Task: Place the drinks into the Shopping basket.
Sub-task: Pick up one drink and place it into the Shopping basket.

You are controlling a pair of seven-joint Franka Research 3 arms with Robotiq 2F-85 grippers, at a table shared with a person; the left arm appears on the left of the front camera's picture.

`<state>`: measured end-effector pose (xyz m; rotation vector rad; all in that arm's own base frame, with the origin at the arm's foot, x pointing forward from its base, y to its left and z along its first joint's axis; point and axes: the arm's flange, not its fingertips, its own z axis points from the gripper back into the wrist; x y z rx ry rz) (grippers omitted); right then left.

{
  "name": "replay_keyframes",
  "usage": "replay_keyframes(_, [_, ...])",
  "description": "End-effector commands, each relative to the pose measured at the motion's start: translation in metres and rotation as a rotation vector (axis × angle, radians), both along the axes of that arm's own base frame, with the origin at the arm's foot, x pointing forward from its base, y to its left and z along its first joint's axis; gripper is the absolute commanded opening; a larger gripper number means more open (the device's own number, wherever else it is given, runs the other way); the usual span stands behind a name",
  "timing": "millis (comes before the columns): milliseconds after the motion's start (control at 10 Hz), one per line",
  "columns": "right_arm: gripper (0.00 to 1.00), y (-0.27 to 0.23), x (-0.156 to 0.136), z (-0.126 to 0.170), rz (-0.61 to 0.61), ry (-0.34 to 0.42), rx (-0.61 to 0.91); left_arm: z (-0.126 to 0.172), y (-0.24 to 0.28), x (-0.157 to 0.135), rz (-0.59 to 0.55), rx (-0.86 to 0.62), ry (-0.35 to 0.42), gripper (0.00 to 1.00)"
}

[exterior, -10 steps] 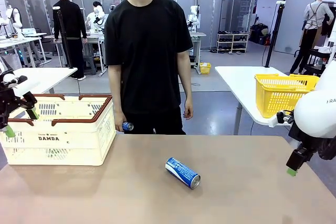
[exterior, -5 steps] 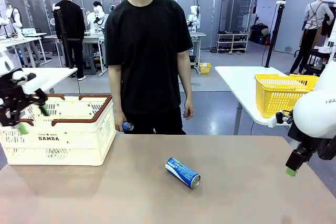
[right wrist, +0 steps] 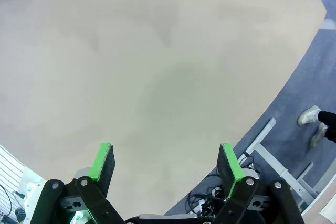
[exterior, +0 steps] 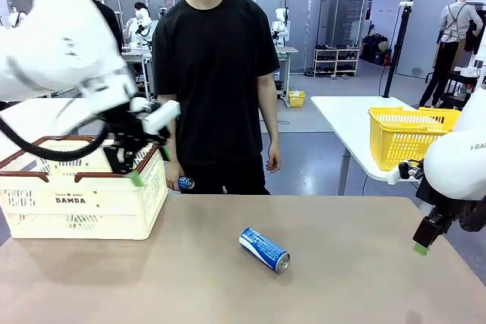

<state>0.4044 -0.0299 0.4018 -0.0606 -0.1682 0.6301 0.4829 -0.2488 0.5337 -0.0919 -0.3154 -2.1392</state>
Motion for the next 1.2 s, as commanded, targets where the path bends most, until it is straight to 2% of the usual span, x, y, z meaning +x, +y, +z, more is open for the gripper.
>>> replay_keyframes(0, [0.98, -0.001, 0.000, 0.000, -0.003, 0.000, -0.002, -0.005, -0.044, 0.028, -0.034, 0.107, -0.046, 1.00])
replay_keyframes(200, [0.98, -0.001, 0.000, 0.000, -0.003, 0.000, -0.002, -0.018, -0.077, 0.030, -0.046, 0.158, -0.067, 1.00])
replay_keyframes(300, [0.98, -0.001, 0.000, 0.000, -0.003, 0.000, -0.002, -0.021, -0.078, 0.028, -0.055, 0.155, -0.075, 1.00])
replay_keyframes(400, [0.98, -0.001, 0.000, 0.000, -0.003, 0.000, -0.002, -0.025, -0.073, 0.023, -0.071, 0.118, -0.040, 1.00])
replay_keyframes(800, [0.98, -0.001, 0.000, 0.000, -0.003, 0.000, -0.002, -0.026, -0.079, 0.028, -0.071, 0.135, -0.050, 1.00])
replay_keyframes(900, [0.98, -0.001, 0.000, 0.000, -0.003, 0.000, -0.002, -0.034, -0.085, 0.027, -0.156, 0.057, -0.049, 1.00])
replay_keyframes(1100, [0.98, -0.001, 0.000, 0.000, -0.003, 0.000, -0.002, -0.054, -0.113, 0.024, -0.226, -0.002, -0.051, 1.00])
